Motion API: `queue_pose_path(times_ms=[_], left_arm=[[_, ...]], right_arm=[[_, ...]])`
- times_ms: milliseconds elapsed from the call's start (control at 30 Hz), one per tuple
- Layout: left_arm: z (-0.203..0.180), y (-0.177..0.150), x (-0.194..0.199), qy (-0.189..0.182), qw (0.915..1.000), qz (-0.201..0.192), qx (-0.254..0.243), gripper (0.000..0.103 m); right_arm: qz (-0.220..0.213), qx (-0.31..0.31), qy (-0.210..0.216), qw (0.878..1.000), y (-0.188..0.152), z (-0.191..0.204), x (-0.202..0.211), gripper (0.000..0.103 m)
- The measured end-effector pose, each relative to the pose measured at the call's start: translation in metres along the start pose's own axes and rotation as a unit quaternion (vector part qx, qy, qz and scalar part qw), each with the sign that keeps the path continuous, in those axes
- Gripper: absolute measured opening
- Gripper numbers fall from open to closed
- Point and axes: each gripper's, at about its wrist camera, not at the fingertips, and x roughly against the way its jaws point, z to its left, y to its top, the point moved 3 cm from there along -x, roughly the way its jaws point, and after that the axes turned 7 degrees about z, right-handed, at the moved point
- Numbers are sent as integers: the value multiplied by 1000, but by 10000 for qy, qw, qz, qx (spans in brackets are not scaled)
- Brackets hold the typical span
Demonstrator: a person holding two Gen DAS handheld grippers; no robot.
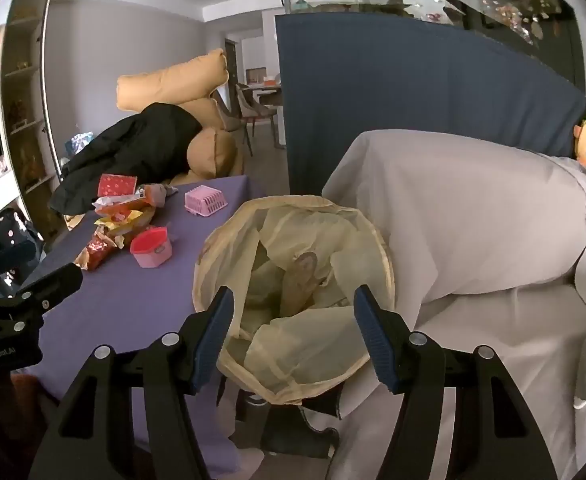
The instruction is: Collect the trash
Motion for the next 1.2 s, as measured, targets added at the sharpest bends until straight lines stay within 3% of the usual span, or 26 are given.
queue_pose_path(times_ms=[1200], left_arm=[[7,-8,-4,-21,9999,85,110,94]], right_arm=[[-11,-10,23,10000,-1,-2,1,59]])
